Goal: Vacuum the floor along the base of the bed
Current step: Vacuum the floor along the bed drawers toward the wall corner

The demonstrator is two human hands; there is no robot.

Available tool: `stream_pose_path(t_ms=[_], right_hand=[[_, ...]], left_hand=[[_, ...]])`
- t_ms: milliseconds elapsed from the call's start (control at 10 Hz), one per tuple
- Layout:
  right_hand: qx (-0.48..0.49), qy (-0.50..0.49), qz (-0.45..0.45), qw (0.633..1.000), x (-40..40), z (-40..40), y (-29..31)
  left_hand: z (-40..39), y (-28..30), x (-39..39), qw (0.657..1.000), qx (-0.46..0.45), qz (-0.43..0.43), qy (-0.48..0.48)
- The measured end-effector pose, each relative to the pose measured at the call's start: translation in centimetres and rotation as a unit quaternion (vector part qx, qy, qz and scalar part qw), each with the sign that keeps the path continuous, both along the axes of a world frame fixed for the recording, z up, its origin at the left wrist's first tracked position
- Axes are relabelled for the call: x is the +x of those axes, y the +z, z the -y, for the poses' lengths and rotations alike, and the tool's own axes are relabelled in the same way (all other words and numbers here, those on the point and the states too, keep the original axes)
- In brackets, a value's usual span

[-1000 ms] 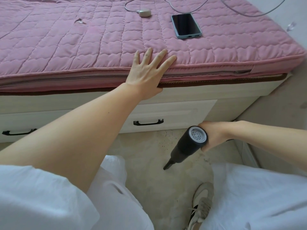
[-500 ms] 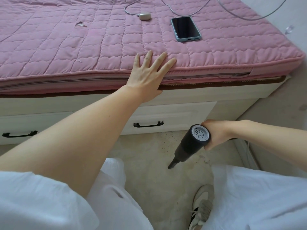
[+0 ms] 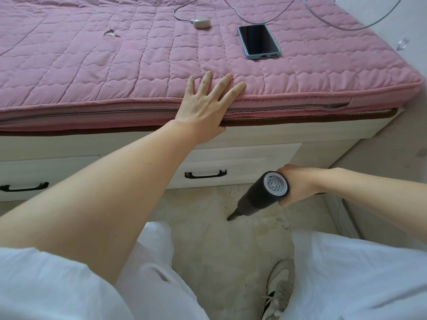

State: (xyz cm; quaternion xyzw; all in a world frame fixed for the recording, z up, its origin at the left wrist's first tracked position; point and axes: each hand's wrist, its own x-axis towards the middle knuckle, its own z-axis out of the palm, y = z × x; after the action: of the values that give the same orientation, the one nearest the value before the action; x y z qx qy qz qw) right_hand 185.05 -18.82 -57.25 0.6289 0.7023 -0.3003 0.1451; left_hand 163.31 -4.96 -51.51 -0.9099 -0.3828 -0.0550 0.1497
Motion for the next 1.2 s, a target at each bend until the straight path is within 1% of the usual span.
stream_pose_path(t_ms=[300,600,900,1200], right_hand=[[0.014,-0.023,-0.007,1.0,-0.1,0.0,-0.7],[-0.005,-0.033,-0.024,0.999,0.0,-0.1,0.0],[0.016,-0.031,-0.028,0.999,-0.4,0.2,-1.2],[-0.008,-0.061,-0.042,0.997,-0.2,-0.1,-1.0]], left_hand=[[0.0,0.0,0.0,1.0,0.001,0.002,0.0],[-0.1,0.1,-0.1,1.0,-0.002,0.002,0.0],[-0.1,0.1,-0.1,1.0,-0.003,0.001,0.0],[-0.1,0.0,-0.1,1.0,-0.002,0.002,0.0]])
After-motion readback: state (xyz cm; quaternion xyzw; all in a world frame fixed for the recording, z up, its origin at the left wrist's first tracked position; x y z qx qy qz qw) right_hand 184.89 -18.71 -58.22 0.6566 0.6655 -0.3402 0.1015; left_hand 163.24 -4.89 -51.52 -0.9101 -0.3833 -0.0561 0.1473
